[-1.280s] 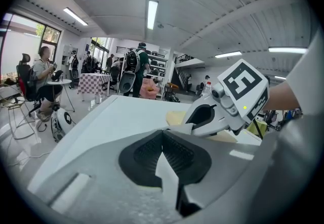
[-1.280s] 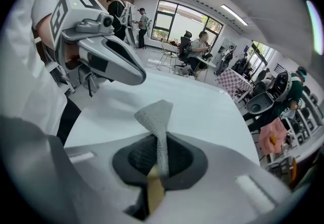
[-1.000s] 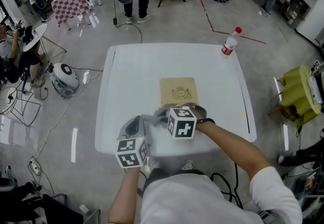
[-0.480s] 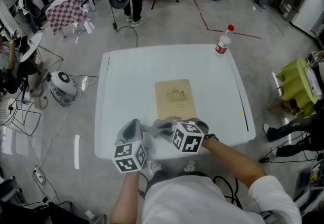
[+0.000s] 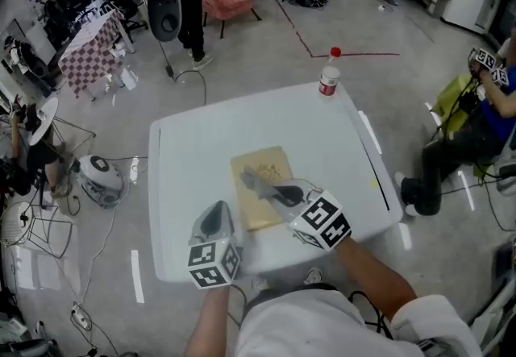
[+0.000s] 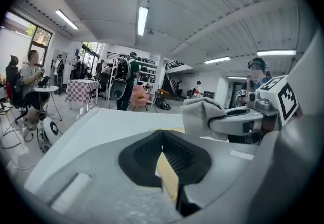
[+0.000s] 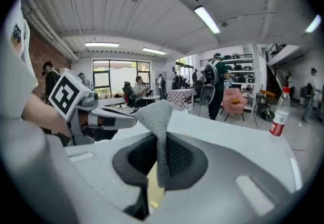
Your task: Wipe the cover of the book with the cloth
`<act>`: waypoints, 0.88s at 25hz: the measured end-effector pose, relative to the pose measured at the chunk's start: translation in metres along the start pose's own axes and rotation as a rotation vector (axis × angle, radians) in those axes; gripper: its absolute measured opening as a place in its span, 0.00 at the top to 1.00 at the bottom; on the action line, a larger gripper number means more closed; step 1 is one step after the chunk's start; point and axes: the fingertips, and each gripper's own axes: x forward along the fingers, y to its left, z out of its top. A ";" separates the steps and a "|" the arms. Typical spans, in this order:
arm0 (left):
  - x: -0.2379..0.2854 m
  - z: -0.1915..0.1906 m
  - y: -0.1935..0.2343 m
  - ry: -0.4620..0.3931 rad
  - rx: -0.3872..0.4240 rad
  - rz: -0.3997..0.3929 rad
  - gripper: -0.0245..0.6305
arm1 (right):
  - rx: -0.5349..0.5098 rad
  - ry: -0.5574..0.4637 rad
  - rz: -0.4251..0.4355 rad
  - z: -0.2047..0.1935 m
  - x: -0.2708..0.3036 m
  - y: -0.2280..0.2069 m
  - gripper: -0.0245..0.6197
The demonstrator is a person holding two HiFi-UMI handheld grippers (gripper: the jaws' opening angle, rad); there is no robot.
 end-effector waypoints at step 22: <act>0.004 0.030 -0.064 -0.033 0.097 -0.097 0.95 | 0.115 -0.205 -0.220 0.034 -0.071 -0.041 0.94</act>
